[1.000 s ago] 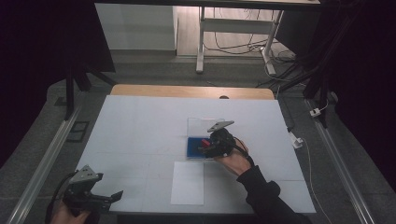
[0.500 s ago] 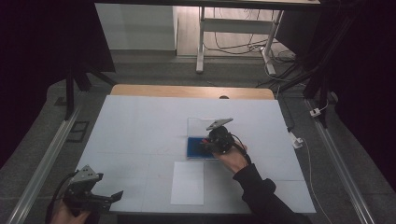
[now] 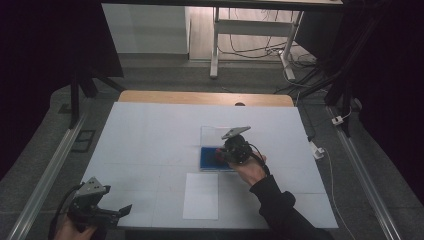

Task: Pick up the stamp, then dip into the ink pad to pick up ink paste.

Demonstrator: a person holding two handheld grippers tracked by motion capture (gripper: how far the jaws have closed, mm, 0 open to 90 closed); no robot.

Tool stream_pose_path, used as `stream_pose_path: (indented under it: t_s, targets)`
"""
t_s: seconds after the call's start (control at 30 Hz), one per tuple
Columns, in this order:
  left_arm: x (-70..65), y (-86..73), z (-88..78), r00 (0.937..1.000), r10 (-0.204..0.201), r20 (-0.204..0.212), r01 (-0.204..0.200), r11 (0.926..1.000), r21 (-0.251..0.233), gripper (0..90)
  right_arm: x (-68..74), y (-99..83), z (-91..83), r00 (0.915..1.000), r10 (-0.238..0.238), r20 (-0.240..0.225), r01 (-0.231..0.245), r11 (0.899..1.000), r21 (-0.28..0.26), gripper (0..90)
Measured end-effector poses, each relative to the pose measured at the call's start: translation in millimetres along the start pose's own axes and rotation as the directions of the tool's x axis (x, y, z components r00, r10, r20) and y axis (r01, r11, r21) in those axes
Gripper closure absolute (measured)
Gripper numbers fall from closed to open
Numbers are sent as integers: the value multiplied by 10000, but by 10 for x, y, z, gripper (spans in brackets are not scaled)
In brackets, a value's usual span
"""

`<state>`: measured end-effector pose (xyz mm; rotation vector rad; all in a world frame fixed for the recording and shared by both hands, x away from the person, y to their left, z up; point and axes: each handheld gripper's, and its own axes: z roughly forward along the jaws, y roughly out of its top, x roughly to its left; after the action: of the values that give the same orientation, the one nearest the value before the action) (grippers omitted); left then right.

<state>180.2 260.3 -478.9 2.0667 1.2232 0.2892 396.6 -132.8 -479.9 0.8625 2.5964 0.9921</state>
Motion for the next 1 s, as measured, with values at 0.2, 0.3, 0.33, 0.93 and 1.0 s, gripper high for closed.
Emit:
stream_pose_path:
  t_s: [0.2, 0.3, 0.33, 0.93, 1.0]
  targets:
    - [-3, -1, -2, 10000, 34, 1, -34, 10000, -14, 13, 27, 17, -58, 9998, -194, -48, 194, 9998, -90, 802]
    - [-4, -1, 0, 10000, 36, 5, -36, 10000, -18, 13, 28, 21, -87, 9996, -288, -69, 287, 9995, -142, 802]
    - [-3, 0, -1, 10000, 27, 16, -27, 10000, -8, 14, 27, 23, -97, 9994, -346, -63, 345, 9993, -124, 803]
    - [2, 5, 4, 10000, 25, 54, -25, 10000, 2, 14, -23, 19, -72, 9990, -443, 75, 444, 9988, -201, 802]
    - [2, 4, 2, 10000, 20, 63, -20, 10000, -7, 14, -29, 15, -65, 9993, -344, 137, 346, 9993, -161, 802]
